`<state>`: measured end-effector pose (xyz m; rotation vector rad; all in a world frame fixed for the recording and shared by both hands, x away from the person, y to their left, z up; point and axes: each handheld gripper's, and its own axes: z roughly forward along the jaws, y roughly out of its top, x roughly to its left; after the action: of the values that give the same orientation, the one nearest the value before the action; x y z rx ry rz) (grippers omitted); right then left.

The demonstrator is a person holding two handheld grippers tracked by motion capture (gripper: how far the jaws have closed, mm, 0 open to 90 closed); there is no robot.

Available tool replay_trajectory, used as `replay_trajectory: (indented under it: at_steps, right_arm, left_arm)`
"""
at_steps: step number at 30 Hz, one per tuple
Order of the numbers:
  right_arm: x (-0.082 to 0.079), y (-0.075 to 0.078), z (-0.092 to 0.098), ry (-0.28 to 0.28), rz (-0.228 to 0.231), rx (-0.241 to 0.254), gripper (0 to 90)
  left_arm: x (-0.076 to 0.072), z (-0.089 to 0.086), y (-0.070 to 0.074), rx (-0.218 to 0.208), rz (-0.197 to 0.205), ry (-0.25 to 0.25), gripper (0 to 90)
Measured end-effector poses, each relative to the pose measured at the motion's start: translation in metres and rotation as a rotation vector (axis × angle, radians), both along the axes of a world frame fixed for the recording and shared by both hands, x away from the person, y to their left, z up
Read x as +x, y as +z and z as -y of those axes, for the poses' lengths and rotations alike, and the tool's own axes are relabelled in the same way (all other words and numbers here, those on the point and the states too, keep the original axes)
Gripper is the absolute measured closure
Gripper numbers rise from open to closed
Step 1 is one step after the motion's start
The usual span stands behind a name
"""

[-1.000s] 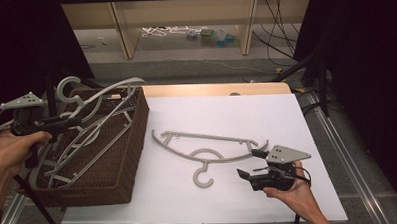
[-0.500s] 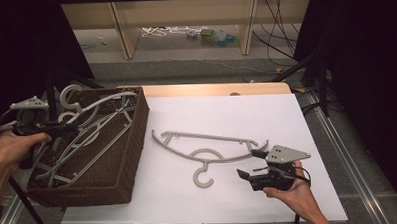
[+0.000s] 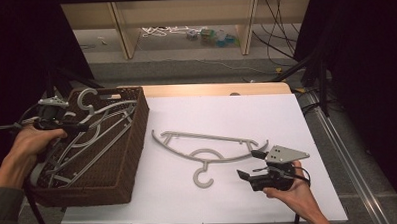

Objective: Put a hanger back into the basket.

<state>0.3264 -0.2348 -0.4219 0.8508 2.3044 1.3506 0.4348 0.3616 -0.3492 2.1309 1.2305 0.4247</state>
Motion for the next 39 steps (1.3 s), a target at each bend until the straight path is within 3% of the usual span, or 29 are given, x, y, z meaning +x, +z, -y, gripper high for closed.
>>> replay_trajectory:
  at_steps: [3, 7, 11, 18, 22, 25, 39]
  right_arm:
    - [0.0, -0.001, 0.0, 0.011, 0.002, 0.002, 19.5]
    - [0.0, -0.001, -0.001, 0.007, -0.001, 0.006, 19.5]
    - [0.001, -0.001, -0.001, 0.009, 0.002, 0.002, 19.3]
    - [0.0, -0.001, -0.001, 0.006, -0.007, -0.009, 19.2]
    - [0.001, -0.002, -0.001, 0.01, -0.001, 0.001, 19.0]
    - [0.001, -0.002, -0.001, 0.008, -0.002, -0.001, 18.9]
    - [0.002, -0.002, 0.0, 0.003, -0.005, 0.008, 18.7]
  left_arm:
    - [0.003, -0.003, -0.008, 0.022, -0.014, 0.009, 79.0]
    - [0.004, -0.009, -0.018, 0.012, -0.036, 0.013, 78.8]
    - [0.004, -0.012, -0.027, 0.031, -0.068, 0.004, 78.4]
    - [0.003, -0.021, -0.045, 0.004, -0.112, 0.081, 76.4]
    - [0.003, -0.023, -0.049, -0.004, -0.108, 0.105, 74.9]
    - [0.004, -0.023, -0.051, 0.034, -0.106, 0.128, 71.3]
    - [0.009, -0.025, -0.062, 0.094, -0.108, 0.256, 53.7]
